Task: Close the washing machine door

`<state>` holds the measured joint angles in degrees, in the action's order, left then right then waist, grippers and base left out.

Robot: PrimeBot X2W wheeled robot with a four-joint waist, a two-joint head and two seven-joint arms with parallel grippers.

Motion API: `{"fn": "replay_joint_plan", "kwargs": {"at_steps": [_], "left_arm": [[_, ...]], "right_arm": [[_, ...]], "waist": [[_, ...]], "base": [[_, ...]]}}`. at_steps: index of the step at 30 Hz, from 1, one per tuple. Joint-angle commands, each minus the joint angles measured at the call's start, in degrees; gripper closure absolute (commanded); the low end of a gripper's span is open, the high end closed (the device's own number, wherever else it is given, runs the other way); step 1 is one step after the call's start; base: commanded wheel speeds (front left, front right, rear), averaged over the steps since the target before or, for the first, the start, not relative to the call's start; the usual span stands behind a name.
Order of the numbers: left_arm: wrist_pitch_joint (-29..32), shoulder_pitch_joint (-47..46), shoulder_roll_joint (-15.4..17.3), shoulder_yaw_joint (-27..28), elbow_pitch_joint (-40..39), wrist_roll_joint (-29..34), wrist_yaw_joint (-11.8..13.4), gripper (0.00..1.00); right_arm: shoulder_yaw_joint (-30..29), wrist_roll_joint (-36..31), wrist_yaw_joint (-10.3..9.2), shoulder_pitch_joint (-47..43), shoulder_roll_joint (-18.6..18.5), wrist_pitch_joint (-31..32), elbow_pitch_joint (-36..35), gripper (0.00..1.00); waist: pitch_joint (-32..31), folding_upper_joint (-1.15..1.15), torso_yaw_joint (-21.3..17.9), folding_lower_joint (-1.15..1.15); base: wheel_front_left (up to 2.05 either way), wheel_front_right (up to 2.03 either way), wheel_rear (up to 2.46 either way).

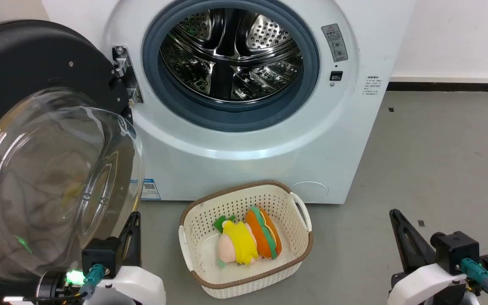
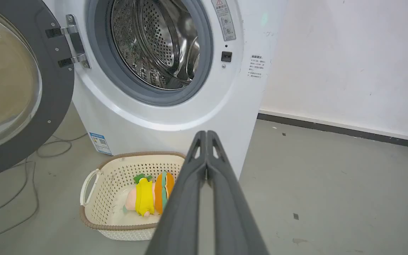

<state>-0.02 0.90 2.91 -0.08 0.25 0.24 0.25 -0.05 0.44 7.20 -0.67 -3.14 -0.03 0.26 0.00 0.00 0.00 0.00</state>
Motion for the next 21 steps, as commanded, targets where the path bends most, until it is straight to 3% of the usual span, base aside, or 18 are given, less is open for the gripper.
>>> {"fn": "replay_joint_plan", "kwargs": {"at_steps": [1, 21], "left_arm": [[0.02, -0.9, -0.03, 0.08, -0.25, -0.24, -0.25, 1.0], [0.02, -0.9, -0.03, 0.08, -0.25, -0.24, -0.25, 1.0]], "right_arm": [[0.05, -0.44, 0.29, 0.67, 0.26, 0.03, -0.26, 1.0], [0.05, -0.44, 0.29, 0.67, 0.26, 0.03, -0.26, 1.0]], "waist": [[0.0, 0.0, 0.0, 0.0], [0.0, 0.0, 0.0, 0.0]], "base": [[0.0, 0.0, 0.0], [0.0, 0.0, 0.0]]}}
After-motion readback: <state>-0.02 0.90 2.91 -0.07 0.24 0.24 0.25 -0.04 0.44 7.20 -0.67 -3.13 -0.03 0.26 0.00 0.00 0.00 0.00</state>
